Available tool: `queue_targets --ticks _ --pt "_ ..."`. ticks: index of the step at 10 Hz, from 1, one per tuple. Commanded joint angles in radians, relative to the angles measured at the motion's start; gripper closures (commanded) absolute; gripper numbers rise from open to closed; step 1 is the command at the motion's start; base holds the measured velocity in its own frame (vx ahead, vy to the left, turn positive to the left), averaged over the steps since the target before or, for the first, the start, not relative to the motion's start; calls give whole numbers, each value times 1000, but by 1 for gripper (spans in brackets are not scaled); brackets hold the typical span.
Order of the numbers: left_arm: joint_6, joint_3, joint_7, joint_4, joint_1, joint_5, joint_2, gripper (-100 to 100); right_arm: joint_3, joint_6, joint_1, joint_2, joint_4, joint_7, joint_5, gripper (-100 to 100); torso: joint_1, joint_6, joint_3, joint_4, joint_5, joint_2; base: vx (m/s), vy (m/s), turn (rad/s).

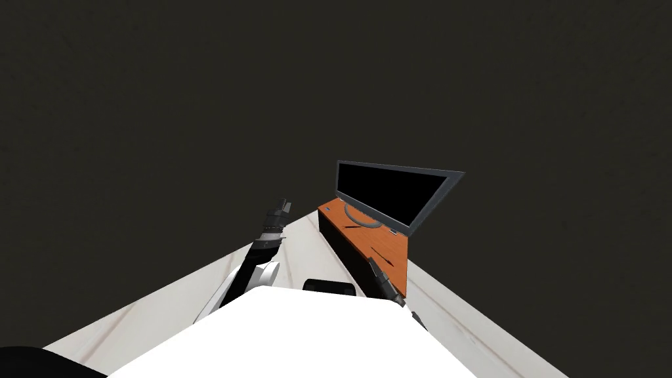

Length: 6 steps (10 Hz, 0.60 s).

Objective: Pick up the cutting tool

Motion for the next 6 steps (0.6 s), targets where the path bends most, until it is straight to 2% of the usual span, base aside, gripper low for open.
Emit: queue_targets --ticks 1,2,4,5,6 --pt "0 0 0 0 0 0 0 0 19 13 14 -41 50 14 10 -100 0 0 0 0 0 0 47 30 233" --pt "0 0 0 0 0 0 0 0 19 13 14 -41 54 14 10 -100 0 -1 0 0 0 -1 37 27 229" --pt "0 0 0 0 0 0 0 0 52 33 46 -106 121 41 32 -100 0 -1 0 0 0 -1 56 42 374" --pt "0 0 0 0 0 0 0 0 52 33 46 -108 138 41 32 -100 0 -1 -1 0 0 -2 60 25 196" --pt "0 0 0 0 0 0 0 0 67 46 62 -140 180 54 46 -100 0 0 -1 0 0 -1 64 24 323"
